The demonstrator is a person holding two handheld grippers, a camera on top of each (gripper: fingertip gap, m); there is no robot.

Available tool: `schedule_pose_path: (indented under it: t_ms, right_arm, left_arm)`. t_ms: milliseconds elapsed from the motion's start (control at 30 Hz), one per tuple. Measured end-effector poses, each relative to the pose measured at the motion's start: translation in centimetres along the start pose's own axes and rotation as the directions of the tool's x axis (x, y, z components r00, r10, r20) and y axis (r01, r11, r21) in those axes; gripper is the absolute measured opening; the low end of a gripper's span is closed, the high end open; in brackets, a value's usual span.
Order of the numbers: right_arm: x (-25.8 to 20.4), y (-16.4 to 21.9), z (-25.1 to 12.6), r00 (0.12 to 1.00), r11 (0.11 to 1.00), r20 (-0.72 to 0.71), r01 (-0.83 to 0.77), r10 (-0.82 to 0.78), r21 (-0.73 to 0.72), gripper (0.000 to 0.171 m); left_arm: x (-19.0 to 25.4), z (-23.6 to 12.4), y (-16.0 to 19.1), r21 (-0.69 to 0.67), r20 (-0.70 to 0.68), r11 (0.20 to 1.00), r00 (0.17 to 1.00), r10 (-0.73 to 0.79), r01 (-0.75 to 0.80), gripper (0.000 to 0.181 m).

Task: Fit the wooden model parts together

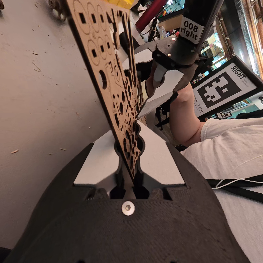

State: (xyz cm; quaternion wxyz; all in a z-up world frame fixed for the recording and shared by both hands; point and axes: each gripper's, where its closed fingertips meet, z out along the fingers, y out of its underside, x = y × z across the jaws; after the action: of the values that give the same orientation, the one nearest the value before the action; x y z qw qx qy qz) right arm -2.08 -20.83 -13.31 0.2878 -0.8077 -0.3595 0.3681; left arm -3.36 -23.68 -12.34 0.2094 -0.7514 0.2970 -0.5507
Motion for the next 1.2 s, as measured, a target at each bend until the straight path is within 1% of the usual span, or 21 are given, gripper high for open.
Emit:
schedule_pose_path:
  t_ms: [233, 400, 700, 967, 1100, 1200]
  right_arm:
    - [-0.25, -0.22, -0.04, 1.000, 1.000, 0.018, -0.005, 0.005, 0.018, 0.067]
    - [-0.18, 0.02, 0.15, 1.000, 1.000, -0.001, 0.009, -0.009, -0.004, 0.072]
    - [-0.22, -0.02, 0.17, 1.000, 1.000, -0.005, -0.003, 0.003, -0.004, 0.073]
    - [-0.08, 0.06, 0.42, 0.999, 0.999, -0.026, -0.033, 0.032, -0.015, 0.078]
    - [0.19, 0.26, 0.63, 0.998, 0.998, -0.042, -0.057, 0.056, -0.025, 0.079]
    - [0.28, 0.37, 0.77, 0.997, 0.998, -0.057, -0.045, 0.043, -0.036, 0.079]
  left_arm:
    - [0.72, -0.21, -0.22, 0.019, -0.057, 1.000, 0.998, 0.004, -0.003, 0.002]
    - [0.69, -0.19, -0.18, 0.018, -0.053, 1.000, 0.999, 0.007, -0.006, 0.002]
    - [0.72, -0.23, -0.14, 0.023, -0.054, 1.000, 0.998, 0.014, -0.012, 0.002]
    - [0.71, -0.26, -0.05, 0.022, -0.048, 1.000, 0.999, 0.020, -0.019, 0.002]
    - [0.40, -0.22, 0.03, 0.019, -0.026, 1.000, 1.000, 0.015, -0.015, 0.002]
    - [0.30, -0.23, 0.19, 0.016, -0.021, 1.000, 1.000, 0.001, 0.000, 0.001]
